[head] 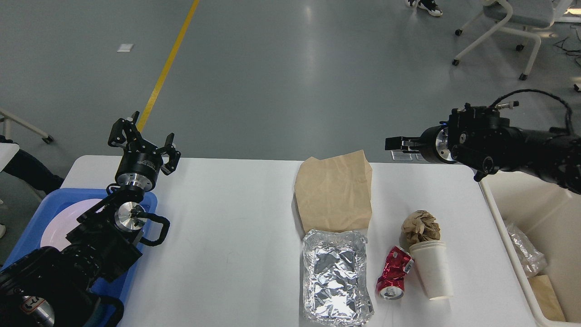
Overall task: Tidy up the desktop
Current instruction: 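Raise the right gripper up and away from the white bin, then reach the right gripper to the brown paper bag and grasp it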
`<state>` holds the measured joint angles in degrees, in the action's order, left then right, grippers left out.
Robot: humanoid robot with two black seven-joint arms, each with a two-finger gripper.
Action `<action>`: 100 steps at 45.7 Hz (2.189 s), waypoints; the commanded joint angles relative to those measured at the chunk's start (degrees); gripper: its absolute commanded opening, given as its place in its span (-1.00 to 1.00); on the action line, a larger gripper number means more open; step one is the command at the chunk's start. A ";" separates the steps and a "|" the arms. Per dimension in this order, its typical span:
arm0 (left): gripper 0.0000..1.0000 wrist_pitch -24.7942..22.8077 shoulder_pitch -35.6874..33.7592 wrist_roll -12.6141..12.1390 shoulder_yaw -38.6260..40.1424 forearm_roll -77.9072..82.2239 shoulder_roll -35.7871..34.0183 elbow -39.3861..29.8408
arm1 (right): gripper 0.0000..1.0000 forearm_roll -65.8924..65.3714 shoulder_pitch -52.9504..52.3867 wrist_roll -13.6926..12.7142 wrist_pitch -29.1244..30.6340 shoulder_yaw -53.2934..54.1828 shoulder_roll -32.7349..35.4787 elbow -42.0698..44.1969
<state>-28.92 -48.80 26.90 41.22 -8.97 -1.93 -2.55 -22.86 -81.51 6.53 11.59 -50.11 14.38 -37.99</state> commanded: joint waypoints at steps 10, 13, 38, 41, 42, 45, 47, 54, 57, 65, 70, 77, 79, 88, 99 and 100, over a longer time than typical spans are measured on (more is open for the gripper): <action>0.92 0.00 0.02 0.00 0.08 0.01 0.00 0.00 | 1.00 2.47 -22.26 -0.29 24.12 -19.94 -4.80 -14.55; 0.93 0.00 0.02 0.00 0.00 0.01 0.00 0.00 | 1.00 2.47 -27.27 -0.29 31.89 -19.76 -5.58 -15.88; 0.93 0.00 0.02 0.00 0.00 0.01 0.00 0.00 | 1.00 2.91 -12.73 -0.55 19.89 -8.87 -5.77 -8.42; 0.93 0.00 0.02 0.00 0.00 0.01 0.00 0.00 | 1.00 2.91 -8.07 -0.64 16.72 -6.67 -5.85 -6.75; 0.92 0.00 -0.07 0.00 0.00 0.01 0.00 0.00 | 1.00 2.91 -6.83 -0.64 15.67 -6.14 -5.85 -5.96; 0.93 0.00 0.02 0.00 0.00 0.01 0.00 0.00 | 1.00 2.91 -3.67 -0.82 13.56 -5.70 -6.20 -3.24; 0.93 0.00 0.02 0.00 0.00 0.01 0.00 0.00 | 1.00 2.91 -1.99 -0.82 12.85 -5.52 -6.64 -1.30; 0.93 0.00 0.02 0.00 0.00 0.01 0.00 0.00 | 1.00 2.91 3.02 -0.82 12.58 -3.95 -8.58 2.39; 0.93 0.00 -0.07 0.00 0.00 0.01 0.00 0.00 | 1.00 2.91 4.16 -0.82 12.58 -2.10 -8.58 3.10; 0.93 0.00 -0.07 0.00 0.00 0.01 0.00 0.00 | 1.00 2.82 5.48 -0.82 12.58 1.51 -8.32 3.54; 0.93 0.00 -0.07 0.00 0.00 0.01 0.00 0.00 | 1.00 2.82 5.83 -0.82 12.58 1.86 -8.49 5.56; 0.93 0.00 0.02 0.00 0.00 0.01 0.00 0.00 | 1.00 2.73 9.61 -0.82 12.41 1.68 -10.86 10.21; 0.93 0.00 -0.07 0.00 0.00 0.01 0.00 0.00 | 1.00 2.73 10.84 -0.82 12.23 1.60 -11.91 12.23; 0.92 0.00 0.02 0.00 0.00 0.01 0.00 0.00 | 1.00 2.73 13.31 -0.82 11.88 1.60 -13.85 17.95; 0.93 0.00 0.02 0.00 0.00 0.01 0.00 0.00 | 0.95 2.82 14.27 -0.82 7.93 1.86 -14.12 17.87; 0.93 0.00 -0.07 0.00 0.08 0.01 0.00 0.00 | 0.95 2.82 14.45 -0.82 7.75 1.95 -14.20 17.87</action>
<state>-28.92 -48.81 26.90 41.22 -8.96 -1.93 -2.55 -20.11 -67.68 5.72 20.40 -48.35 0.43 -20.11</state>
